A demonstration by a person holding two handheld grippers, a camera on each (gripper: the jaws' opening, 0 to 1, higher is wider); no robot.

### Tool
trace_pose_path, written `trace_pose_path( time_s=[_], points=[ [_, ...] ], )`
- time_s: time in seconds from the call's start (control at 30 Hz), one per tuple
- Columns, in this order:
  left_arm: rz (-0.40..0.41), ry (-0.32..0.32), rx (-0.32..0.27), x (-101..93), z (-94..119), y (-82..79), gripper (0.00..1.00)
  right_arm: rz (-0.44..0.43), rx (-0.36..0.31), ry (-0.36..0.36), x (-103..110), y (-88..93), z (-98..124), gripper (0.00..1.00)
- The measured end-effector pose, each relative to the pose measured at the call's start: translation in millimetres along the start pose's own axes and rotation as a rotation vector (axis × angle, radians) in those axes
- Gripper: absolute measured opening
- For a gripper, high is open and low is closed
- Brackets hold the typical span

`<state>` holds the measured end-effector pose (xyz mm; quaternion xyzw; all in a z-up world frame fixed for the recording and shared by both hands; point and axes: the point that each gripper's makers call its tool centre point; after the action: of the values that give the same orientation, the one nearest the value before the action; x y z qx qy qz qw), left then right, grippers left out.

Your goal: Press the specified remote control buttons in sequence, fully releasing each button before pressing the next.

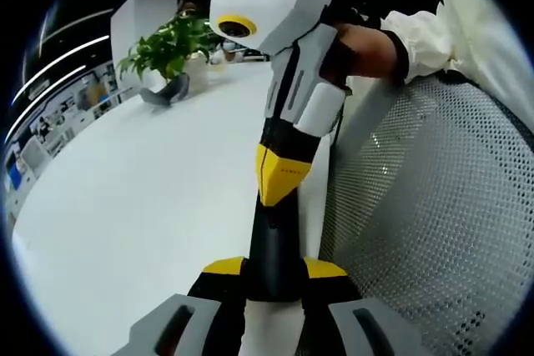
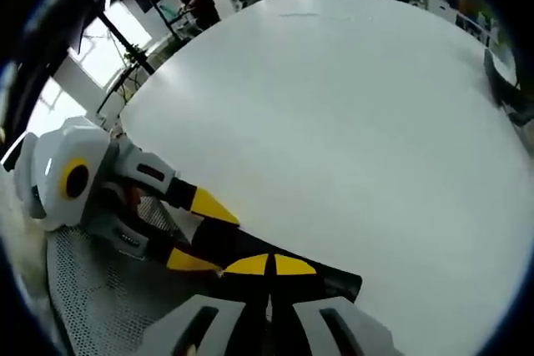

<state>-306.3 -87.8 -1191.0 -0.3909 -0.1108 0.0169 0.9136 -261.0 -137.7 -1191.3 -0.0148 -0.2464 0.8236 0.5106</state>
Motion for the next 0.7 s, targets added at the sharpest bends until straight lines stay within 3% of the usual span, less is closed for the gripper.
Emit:
trace_pose_path(
  time_s=[0.03,0.07,0.1,0.13,0.17,0.2,0.27,0.4,0.5,0.7],
  points=[
    [-0.003,0.001,-0.001,-0.3,-0.1,0.0,0.24,0.006,0.082,0.029,-2.4,12.0,-1.2,0.0],
    [-0.005,0.011,-0.002,-2.0,-0.2,-0.2,0.25,-0.083,0.177,-0.027,7.7,25.5,-1.7,0.0],
    [-0.026,0.025,-0.01,-5.6,-0.8,-1.7,0.25,-0.171,0.139,-0.032,10.3,19.4,-2.9,0.0],
    [-0.02,0.022,-0.007,-5.9,-0.8,-1.2,0.25,-0.142,0.155,-0.119,21.2,20.9,-0.6,0.0],
    [-0.018,0.025,-0.006,-5.3,-1.0,-1.8,0.25,-0.137,0.131,-0.086,15.2,18.9,-1.4,0.0],
    [-0.018,0.026,-0.005,-5.1,-1.2,-1.8,0.25,-0.073,0.13,-0.033,7.1,18.0,-0.8,0.0],
    [-0.017,0.023,-0.005,-4.1,-1.6,-1.7,0.25,-0.084,0.12,-0.033,10.6,16.4,-0.3,0.0],
    [0.014,-0.004,0.02,2.4,-2.0,0.4,0.25,-0.174,0.055,-0.12,21.7,3.1,10.4,0.0],
    [0.034,-0.027,0.022,8.3,-1.4,2.4,0.25,-0.248,0.084,-0.152,20.6,8.1,12.3,0.0],
    [0.039,-0.037,0.014,8.8,-0.7,2.4,0.25,-0.234,0.095,-0.19,30.8,8.6,11.6,0.0]
  ],
)
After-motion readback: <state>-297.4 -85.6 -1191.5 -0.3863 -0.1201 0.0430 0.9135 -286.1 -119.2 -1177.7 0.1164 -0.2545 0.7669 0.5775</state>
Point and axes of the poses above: the point that each gripper's makers call its tool centre point, and the gripper's own axes: z roughly backward along the fingers, x roughly to its left, y roughly out of its underside, and after that the axes turned 15 degrees about -z, right-handed
